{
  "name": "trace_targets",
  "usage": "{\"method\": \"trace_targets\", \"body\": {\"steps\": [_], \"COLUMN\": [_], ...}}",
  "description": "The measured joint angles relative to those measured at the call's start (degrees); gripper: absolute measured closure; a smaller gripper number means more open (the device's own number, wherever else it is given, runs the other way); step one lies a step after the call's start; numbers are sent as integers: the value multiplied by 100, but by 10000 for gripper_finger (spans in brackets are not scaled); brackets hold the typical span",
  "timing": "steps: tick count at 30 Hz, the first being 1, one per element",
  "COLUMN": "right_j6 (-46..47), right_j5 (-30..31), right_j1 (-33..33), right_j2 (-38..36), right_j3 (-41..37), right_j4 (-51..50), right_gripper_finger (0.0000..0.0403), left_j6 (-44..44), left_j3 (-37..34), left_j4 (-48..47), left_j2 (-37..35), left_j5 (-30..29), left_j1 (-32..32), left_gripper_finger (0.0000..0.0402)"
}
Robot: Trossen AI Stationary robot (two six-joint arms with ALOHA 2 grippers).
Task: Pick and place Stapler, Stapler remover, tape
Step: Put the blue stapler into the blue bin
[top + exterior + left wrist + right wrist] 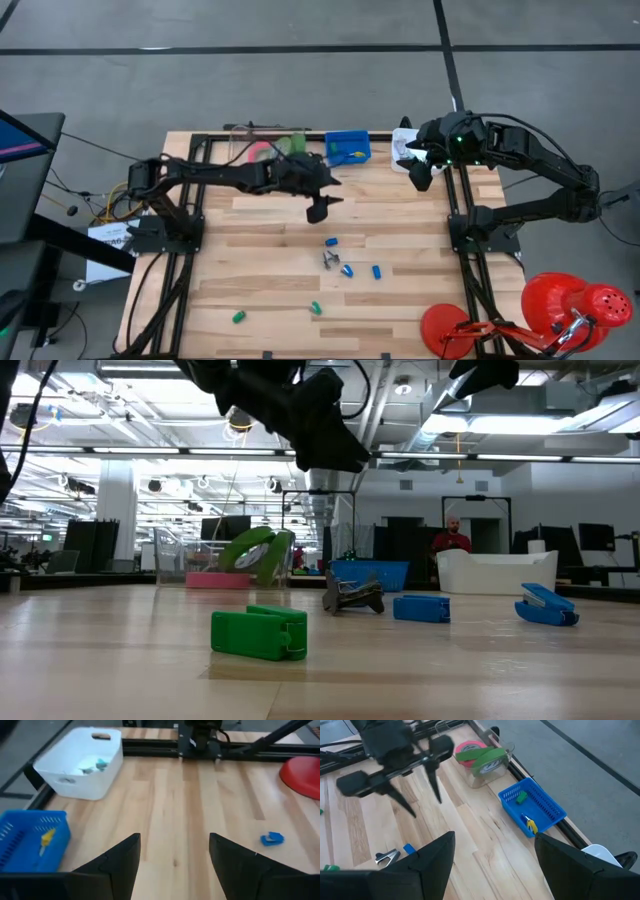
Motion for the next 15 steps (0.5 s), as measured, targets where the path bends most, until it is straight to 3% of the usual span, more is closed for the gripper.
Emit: {"method": "trace_targets", "body": {"steps": [7, 15], "right_j6": [166, 284], "right_j5": [2, 7], "right_j1": [0, 4], "right_j2": [0, 0], "right_j3": [0, 0], "right_j4": [0, -42], "right_gripper_finger": [138, 138], "left_j6": [-326, -569], "left_j3": [0, -117], "left_j4": [-190, -586], "left_j2": [0, 2], "left_j5": [-143, -349], "left_j1": [-372, -577], "left_gripper_finger": [159, 86]}}
